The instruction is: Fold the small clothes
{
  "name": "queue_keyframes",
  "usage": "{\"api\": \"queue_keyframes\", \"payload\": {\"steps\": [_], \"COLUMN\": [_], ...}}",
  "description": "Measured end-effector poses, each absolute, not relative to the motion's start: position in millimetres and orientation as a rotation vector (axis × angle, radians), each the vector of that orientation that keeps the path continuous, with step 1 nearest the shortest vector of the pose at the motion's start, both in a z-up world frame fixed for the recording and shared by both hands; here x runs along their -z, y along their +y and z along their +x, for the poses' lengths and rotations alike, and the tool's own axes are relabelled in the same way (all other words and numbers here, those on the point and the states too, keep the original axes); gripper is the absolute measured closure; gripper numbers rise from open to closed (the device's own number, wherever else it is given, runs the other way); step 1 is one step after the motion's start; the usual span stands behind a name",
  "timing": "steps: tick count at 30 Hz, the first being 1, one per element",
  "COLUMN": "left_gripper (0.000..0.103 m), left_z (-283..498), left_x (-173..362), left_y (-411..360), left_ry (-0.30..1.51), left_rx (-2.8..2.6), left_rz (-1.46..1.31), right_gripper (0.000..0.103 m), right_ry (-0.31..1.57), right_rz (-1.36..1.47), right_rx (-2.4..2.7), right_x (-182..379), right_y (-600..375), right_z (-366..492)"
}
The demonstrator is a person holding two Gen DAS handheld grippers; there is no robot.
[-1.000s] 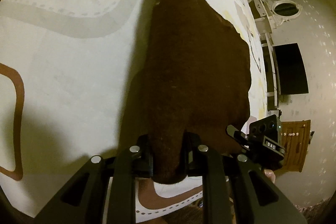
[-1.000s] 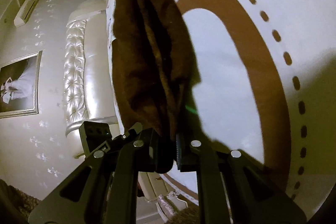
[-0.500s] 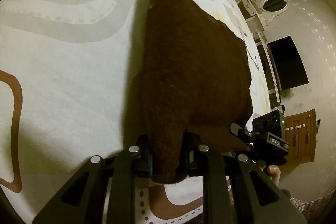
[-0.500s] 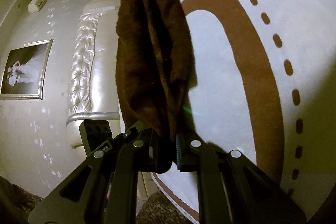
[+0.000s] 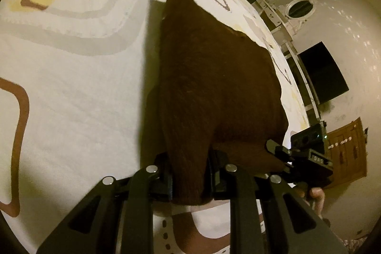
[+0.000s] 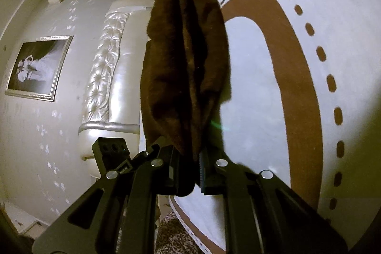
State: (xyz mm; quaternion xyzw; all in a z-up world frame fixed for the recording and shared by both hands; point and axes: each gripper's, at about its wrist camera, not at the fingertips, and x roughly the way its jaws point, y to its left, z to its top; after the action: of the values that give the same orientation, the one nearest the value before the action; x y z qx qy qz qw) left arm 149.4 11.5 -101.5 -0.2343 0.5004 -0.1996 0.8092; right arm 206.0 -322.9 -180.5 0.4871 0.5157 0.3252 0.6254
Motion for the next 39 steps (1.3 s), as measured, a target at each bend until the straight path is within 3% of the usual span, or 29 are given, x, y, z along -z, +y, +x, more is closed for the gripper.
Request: {"api": "queue_keyframes", "payload": {"steps": [12, 15, 17, 23, 26, 36, 39], "left_gripper": [0.075, 0.069, 0.059, 0.031, 0.026, 0.023, 0.023], "left_z": [143.1, 140.4, 137.0, 129.0, 127.6, 128.2, 126.2], "left_x": [96.1, 93.5, 91.7, 88.3, 88.4, 89.4, 89.1], "left_y": [3.2, -0.9, -4.0, -24.0, -32.7, -37.9, -39.2], "left_ry": [1.037, 1.031, 1.025, 1.006, 1.000, 0.996, 1.000], "left_rx": [0.402, 0.399, 0.398, 0.413, 0.404, 0.375, 0.367], "left_rz": [-0.395, -0.362, -0.357, -0.270, -0.236, -0.228, -0.221], "right_gripper": [0.092, 0.091, 0.089, 0.077, 0.073, 0.044, 0.041], "right_ry": [1.170, 1.159, 1.152, 1.114, 1.099, 1.040, 1.034], "right_rz": [1.043, 1.046, 1.072, 1.101, 1.121, 1.154, 1.144], "right_rx": [-0.687, -0.690, -0.687, -0.693, -0.695, -0.708, -0.701], "right_x": [173.7, 173.3, 174.5, 171.8, 172.2, 162.0, 159.0], "right_y": [-317.4, -317.6, -319.1, -323.7, -327.4, -337.6, -338.1], "right_z": [205.3, 203.5, 201.9, 196.2, 191.5, 179.4, 175.9]}}
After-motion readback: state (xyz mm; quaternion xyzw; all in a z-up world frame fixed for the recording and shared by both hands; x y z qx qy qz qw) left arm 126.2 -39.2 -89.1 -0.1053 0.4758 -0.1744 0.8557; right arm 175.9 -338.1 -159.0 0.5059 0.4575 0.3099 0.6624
